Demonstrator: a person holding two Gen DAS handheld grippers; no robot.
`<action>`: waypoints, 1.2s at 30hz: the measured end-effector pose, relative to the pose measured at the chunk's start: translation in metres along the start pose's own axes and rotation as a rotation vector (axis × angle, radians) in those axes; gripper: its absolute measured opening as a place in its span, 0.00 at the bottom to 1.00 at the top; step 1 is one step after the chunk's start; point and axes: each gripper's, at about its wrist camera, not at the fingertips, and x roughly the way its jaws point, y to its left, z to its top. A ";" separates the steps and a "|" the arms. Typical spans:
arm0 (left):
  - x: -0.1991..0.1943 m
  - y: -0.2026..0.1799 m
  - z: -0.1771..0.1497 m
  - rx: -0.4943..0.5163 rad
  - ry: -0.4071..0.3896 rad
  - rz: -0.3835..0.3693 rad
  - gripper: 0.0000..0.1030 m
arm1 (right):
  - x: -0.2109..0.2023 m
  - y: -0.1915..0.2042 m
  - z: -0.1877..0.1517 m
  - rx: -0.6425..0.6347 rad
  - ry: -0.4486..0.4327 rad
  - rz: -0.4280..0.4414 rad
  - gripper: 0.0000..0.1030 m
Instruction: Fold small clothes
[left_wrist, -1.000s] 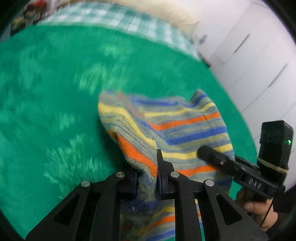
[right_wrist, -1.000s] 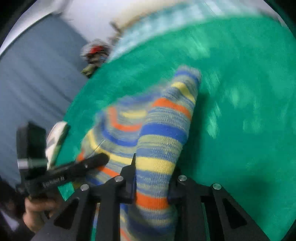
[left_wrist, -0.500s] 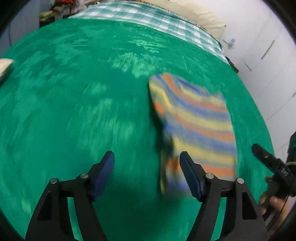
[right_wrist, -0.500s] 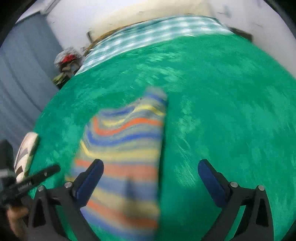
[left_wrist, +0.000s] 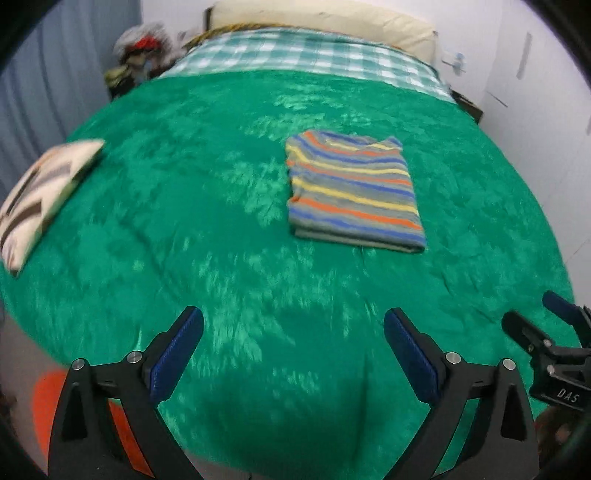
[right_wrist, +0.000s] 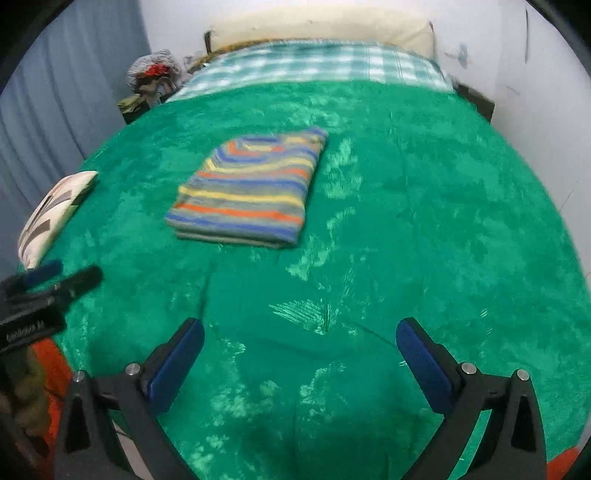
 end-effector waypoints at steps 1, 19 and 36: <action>-0.009 0.000 -0.003 -0.010 -0.005 0.028 0.96 | -0.003 0.003 0.003 -0.003 0.001 -0.001 1.00; -0.058 -0.016 -0.022 0.133 -0.042 0.157 1.00 | -0.057 0.037 -0.013 -0.091 -0.011 -0.028 1.00; -0.068 -0.020 -0.020 0.124 -0.049 0.123 0.99 | -0.070 0.041 -0.005 -0.093 -0.026 -0.108 1.00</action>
